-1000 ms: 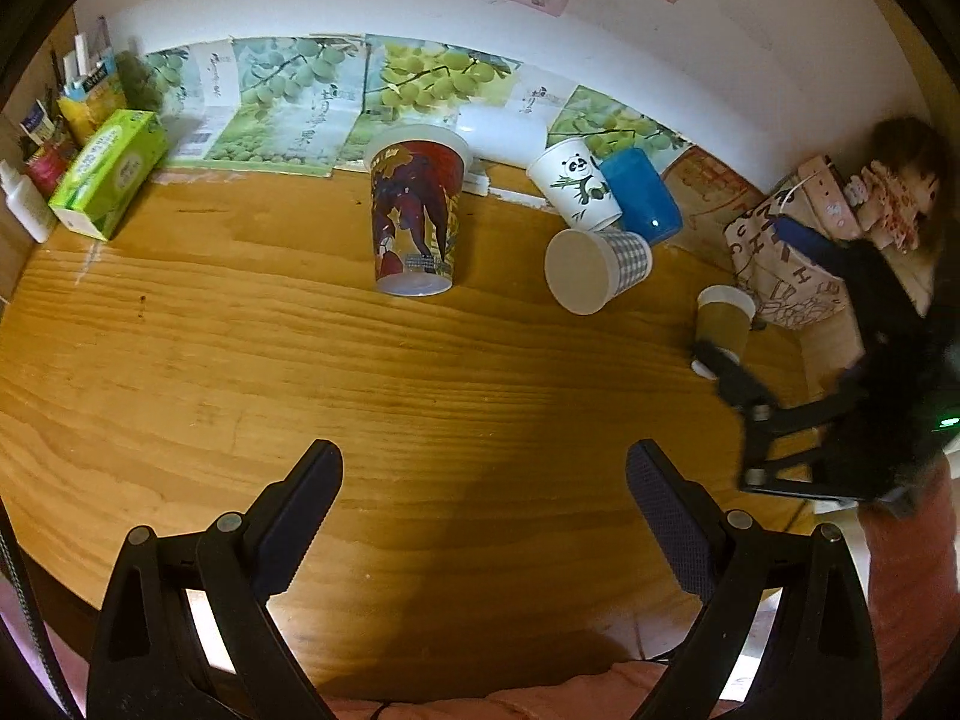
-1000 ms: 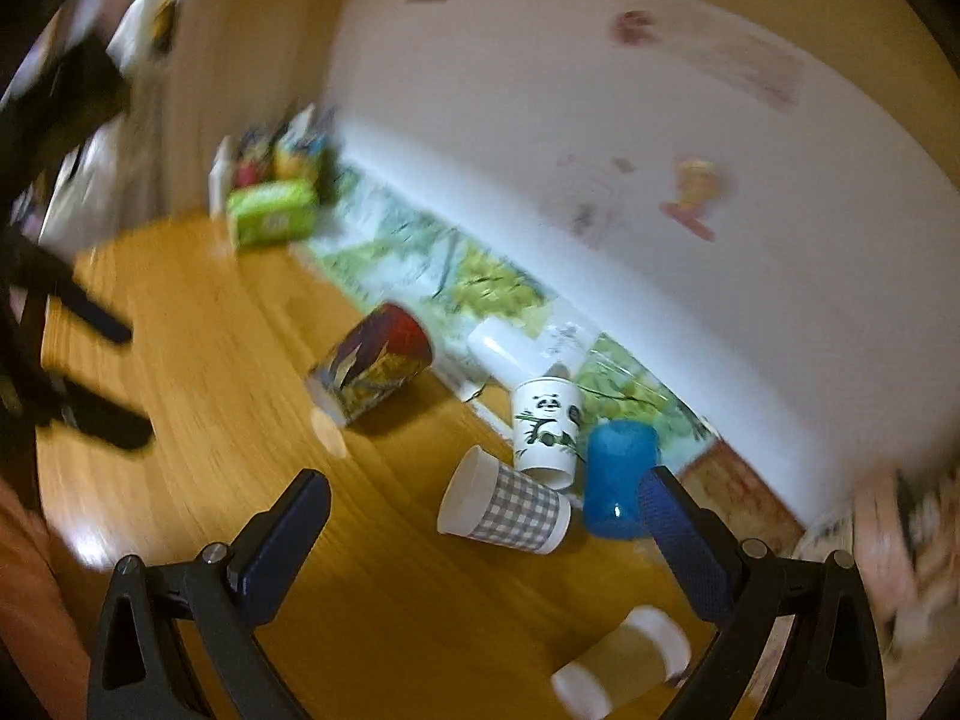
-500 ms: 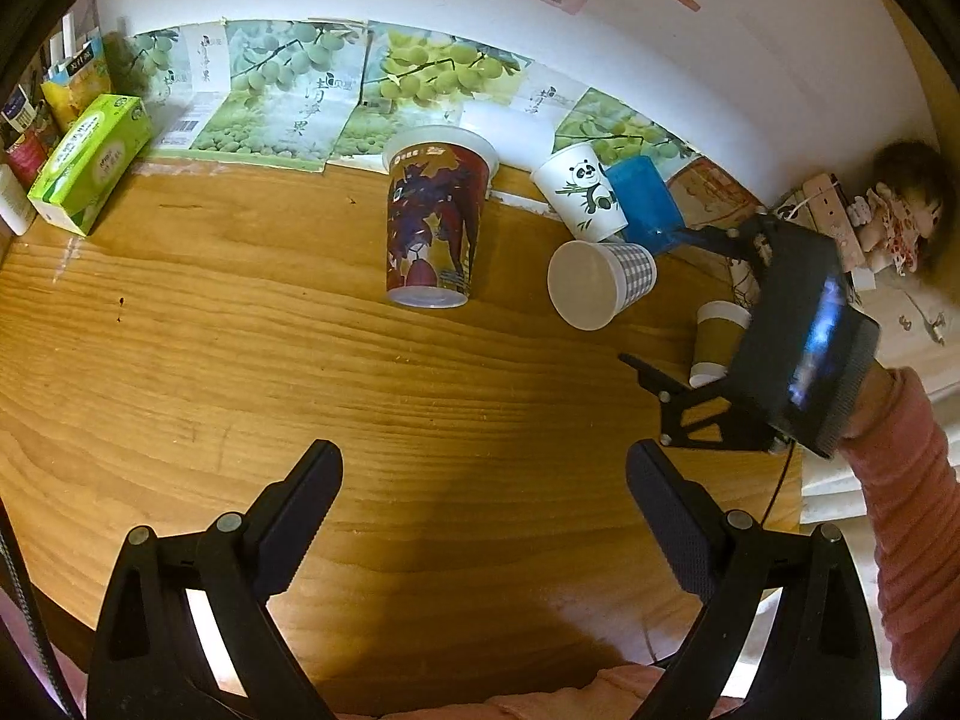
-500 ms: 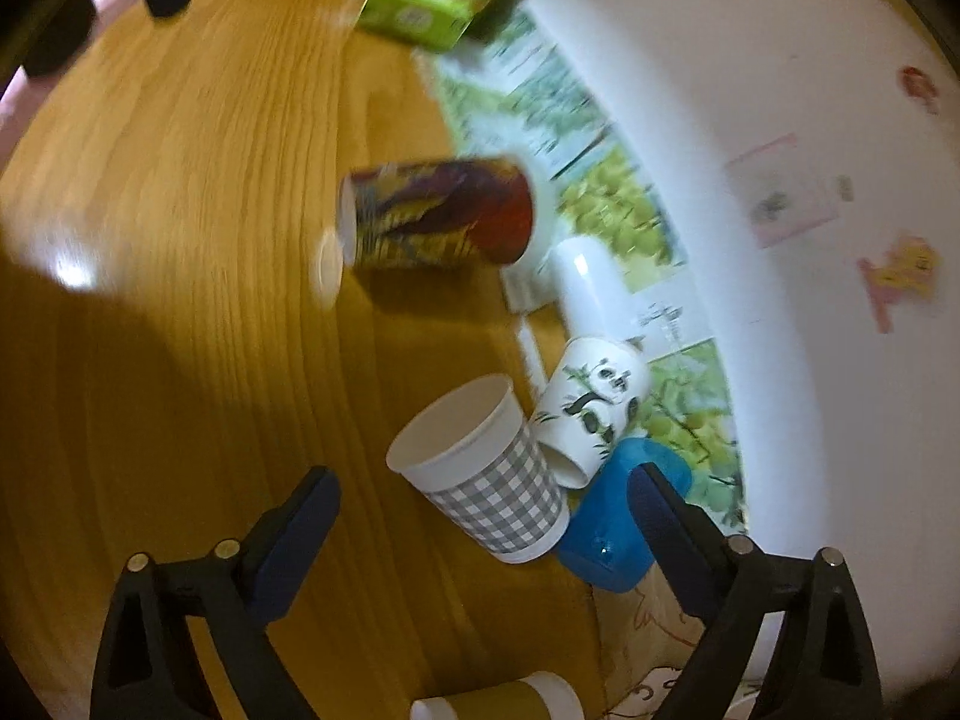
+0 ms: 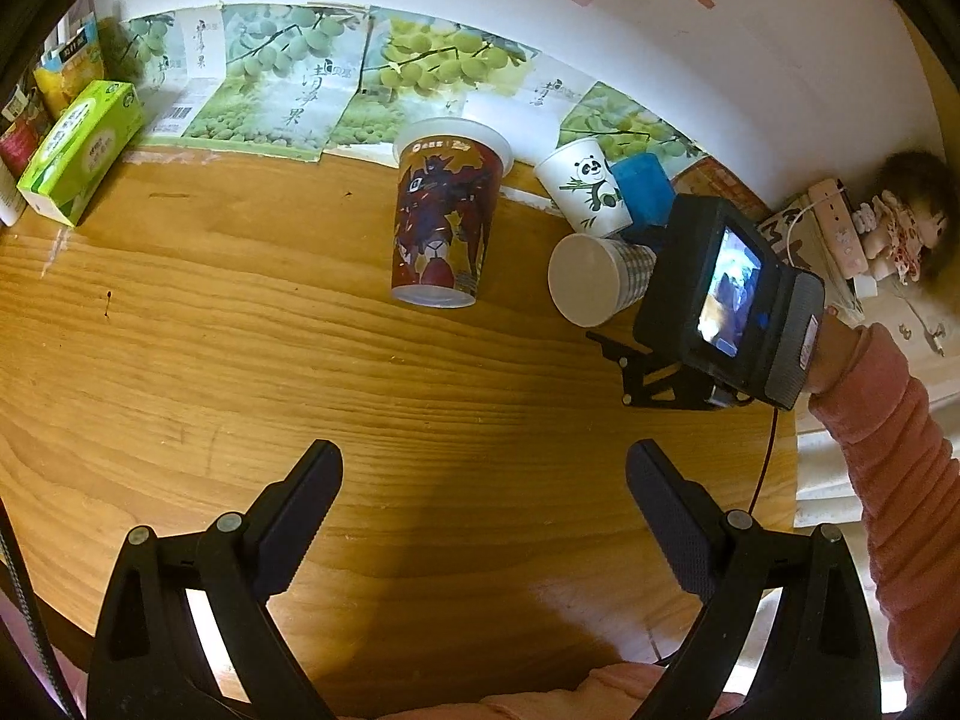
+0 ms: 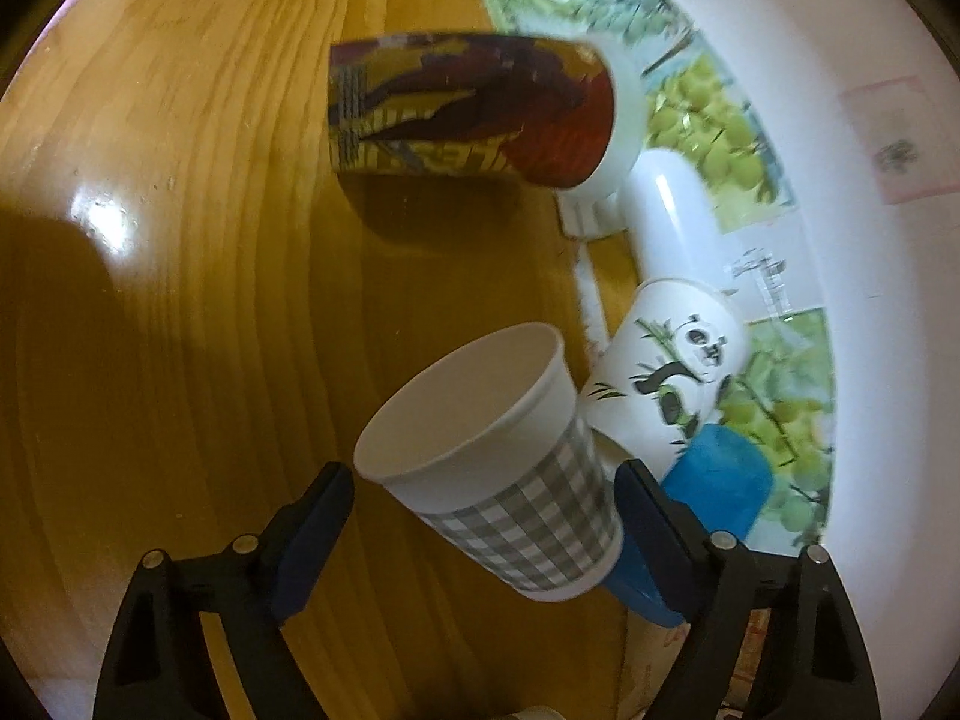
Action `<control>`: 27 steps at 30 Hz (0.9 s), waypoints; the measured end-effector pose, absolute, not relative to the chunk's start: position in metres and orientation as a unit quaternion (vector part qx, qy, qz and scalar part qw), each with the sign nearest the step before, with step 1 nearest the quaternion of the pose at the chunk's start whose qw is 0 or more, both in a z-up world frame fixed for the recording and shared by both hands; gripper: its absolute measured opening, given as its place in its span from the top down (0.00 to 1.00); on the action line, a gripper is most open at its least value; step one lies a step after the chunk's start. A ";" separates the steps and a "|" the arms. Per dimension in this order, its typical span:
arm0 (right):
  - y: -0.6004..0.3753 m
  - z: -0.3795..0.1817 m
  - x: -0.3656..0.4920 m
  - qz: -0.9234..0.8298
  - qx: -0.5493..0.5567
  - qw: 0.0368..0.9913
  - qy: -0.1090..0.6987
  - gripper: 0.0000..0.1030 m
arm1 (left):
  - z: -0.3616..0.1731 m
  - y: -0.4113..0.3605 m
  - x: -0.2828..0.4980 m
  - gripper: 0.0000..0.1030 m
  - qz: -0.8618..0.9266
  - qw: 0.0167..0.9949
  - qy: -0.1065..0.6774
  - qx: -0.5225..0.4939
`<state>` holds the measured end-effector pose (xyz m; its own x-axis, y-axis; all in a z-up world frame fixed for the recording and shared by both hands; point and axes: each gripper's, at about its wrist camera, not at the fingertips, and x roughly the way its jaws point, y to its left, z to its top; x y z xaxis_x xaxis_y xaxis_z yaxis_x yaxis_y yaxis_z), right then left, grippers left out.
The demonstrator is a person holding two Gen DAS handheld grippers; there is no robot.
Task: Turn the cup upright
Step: 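Close the right gripper around the grey-checkered cup's body, then lift the grey-checkered cup with the right gripper and rotate it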
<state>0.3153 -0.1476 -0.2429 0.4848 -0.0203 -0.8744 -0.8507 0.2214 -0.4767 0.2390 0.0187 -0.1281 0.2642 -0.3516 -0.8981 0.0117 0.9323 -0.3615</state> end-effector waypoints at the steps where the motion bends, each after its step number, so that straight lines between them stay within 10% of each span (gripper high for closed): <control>1: -0.147 -0.244 0.317 0.309 -0.541 0.670 0.404 0.17 | -0.129 0.020 0.239 0.07 -0.115 0.781 0.596 -0.145; 7: -0.142 -0.251 0.329 0.303 -0.531 0.672 0.419 0.36 | -0.130 0.021 0.241 0.07 -0.115 0.779 0.598 -0.151; 27: -0.171 -0.206 0.308 0.226 -0.195 0.771 0.563 0.38 | -0.111 0.012 0.223 0.07 -0.136 0.792 0.576 -0.150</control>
<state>0.3084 -0.1708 -0.2064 0.2642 0.1286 -0.9559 -0.5675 0.8220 -0.0463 0.2226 0.0123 -0.1110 0.2994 -0.3877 -0.8718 0.0421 0.9182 -0.3939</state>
